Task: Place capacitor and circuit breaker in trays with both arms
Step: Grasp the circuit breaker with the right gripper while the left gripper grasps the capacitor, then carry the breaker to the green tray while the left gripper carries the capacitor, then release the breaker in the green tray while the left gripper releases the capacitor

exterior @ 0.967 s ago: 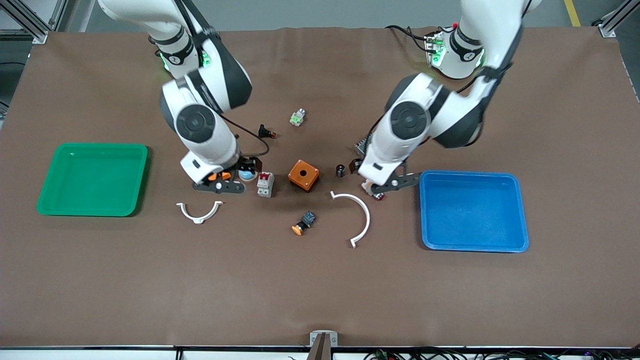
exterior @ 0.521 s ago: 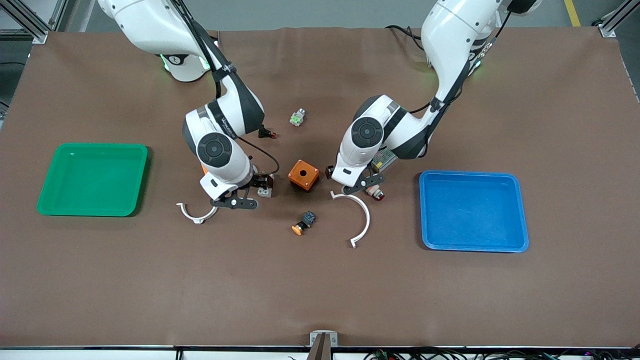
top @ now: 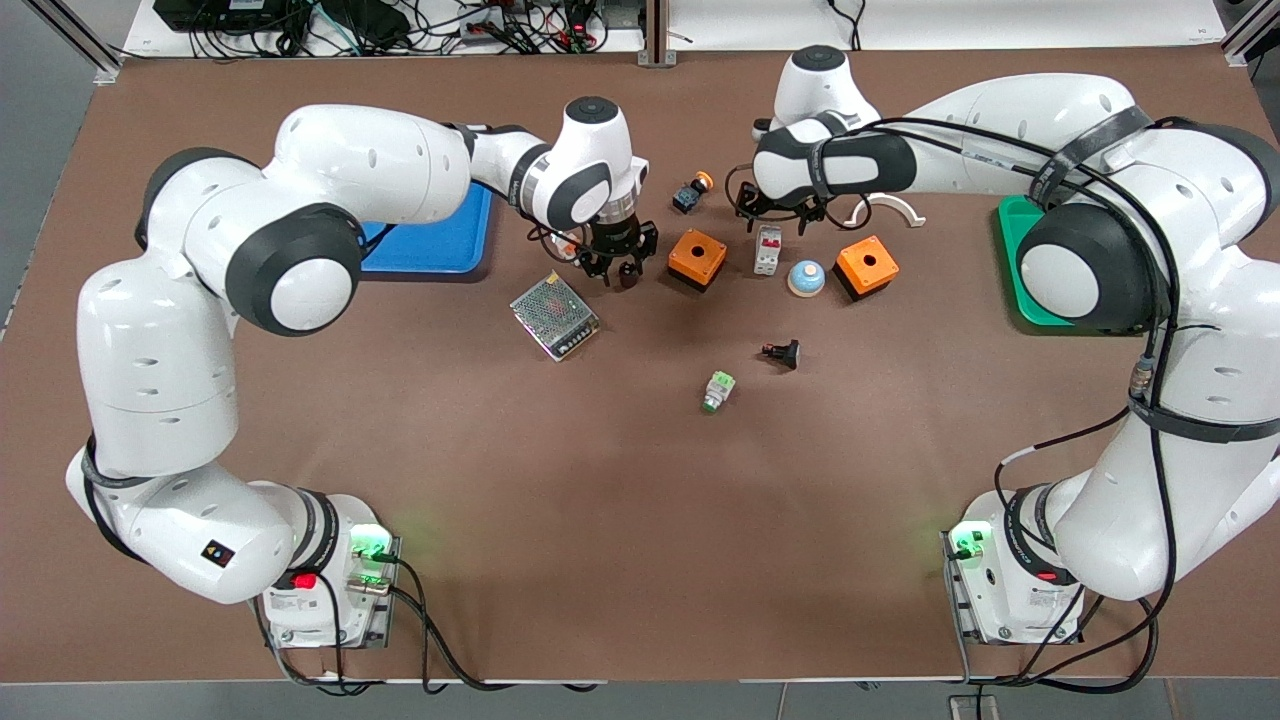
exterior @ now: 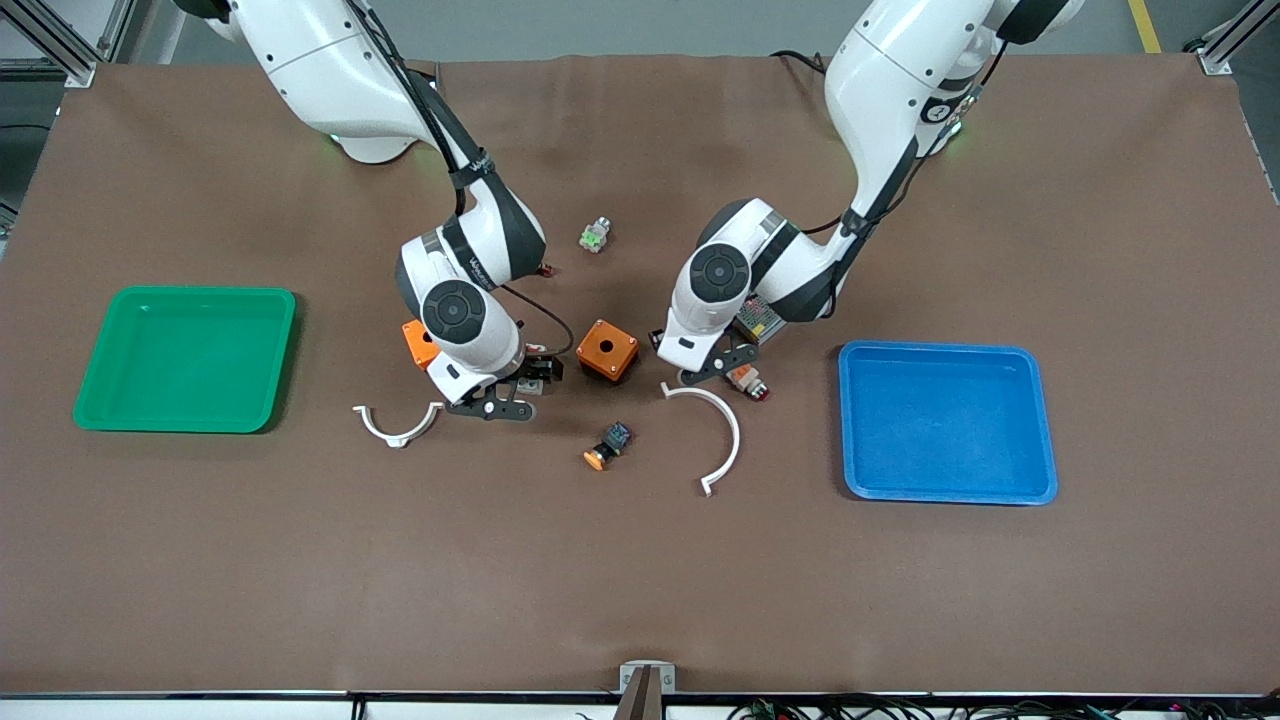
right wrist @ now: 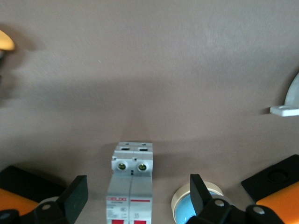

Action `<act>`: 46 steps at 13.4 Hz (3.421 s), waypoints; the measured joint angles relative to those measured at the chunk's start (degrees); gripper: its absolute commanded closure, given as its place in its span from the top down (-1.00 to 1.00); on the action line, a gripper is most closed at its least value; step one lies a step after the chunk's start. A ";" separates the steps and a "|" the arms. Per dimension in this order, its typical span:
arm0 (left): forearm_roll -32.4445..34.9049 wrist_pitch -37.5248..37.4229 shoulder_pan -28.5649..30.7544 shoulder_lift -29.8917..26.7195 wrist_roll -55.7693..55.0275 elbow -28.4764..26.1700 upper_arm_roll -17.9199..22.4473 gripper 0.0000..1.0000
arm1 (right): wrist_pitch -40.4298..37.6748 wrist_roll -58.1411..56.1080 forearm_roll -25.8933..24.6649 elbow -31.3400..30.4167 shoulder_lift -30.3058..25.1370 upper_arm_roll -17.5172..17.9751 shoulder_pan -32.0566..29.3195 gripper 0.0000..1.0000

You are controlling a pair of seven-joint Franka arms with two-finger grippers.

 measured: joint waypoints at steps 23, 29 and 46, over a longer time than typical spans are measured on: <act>3.96 -8.46 42.81 -10.95 46.48 -8.07 1.57 -0.85 | -42.53 -35.14 -8.05 10.23 -19.95 -2.43 -35.90 -0.55; 5.75 -4.54 42.58 -6.58 46.48 -9.06 1.29 0.68 | -27.10 -42.95 -10.54 2.31 -16.35 -2.28 -43.23 -0.55; 7.33 -37.95 42.33 -21.85 49.05 23.03 0.49 1.00 | -5.01 -47.68 -11.22 -6.79 -4.63 -2.05 -50.53 1.00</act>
